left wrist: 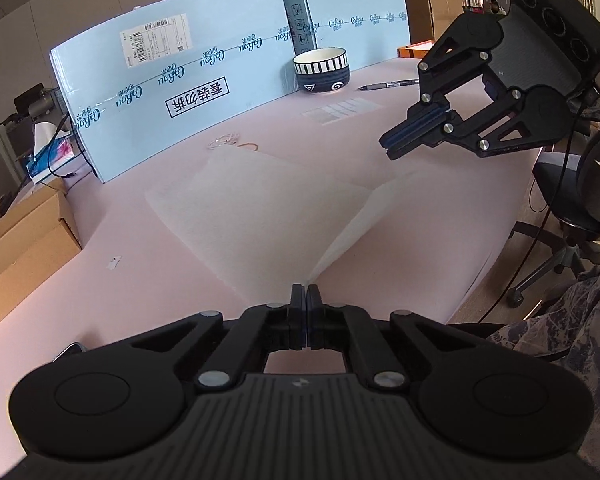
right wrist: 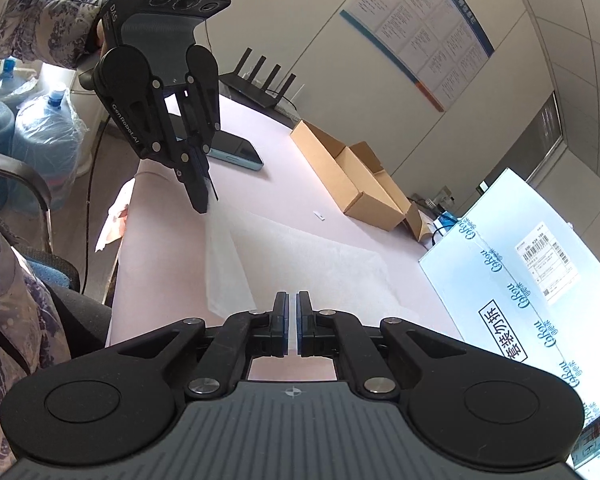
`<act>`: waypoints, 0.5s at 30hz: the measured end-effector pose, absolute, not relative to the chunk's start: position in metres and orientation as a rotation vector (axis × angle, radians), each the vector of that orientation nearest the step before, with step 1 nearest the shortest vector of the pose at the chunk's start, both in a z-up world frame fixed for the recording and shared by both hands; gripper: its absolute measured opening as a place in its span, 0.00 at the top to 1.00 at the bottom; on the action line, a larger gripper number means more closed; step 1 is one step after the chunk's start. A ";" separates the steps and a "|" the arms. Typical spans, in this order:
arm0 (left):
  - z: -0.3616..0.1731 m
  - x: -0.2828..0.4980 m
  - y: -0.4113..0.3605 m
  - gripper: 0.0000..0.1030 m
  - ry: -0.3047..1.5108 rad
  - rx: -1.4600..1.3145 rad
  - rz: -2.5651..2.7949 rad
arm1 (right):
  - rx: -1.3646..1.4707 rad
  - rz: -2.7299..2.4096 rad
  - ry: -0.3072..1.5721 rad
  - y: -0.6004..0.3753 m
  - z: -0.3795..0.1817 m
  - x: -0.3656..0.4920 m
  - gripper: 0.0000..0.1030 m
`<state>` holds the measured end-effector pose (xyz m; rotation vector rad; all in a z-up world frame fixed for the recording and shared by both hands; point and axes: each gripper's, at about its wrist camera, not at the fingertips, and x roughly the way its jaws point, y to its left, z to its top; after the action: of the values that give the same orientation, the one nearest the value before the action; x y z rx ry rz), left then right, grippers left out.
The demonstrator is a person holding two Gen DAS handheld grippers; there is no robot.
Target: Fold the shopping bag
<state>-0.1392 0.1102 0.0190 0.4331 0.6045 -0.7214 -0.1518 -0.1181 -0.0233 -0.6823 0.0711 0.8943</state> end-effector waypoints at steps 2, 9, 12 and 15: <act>0.020 -0.134 0.110 0.99 0.636 0.419 -0.734 | -0.630 0.885 0.069 -0.126 -0.019 -0.155 0.98; 0.030 -0.120 0.106 0.99 0.704 0.389 -0.787 | -0.466 0.966 0.217 -0.141 -0.031 -0.176 0.98; 0.036 -0.114 0.105 0.99 0.711 0.381 -0.803 | -0.338 1.022 0.272 -0.133 -0.046 -0.176 0.98; 0.039 -0.110 0.105 0.99 0.717 0.369 -0.807 | -0.231 1.060 0.295 -0.123 -0.054 -0.170 0.98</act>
<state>-0.1098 0.1053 0.0387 0.3690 0.7165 -0.8067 -0.1702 -0.1232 -0.0539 -0.2310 0.2948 1.0600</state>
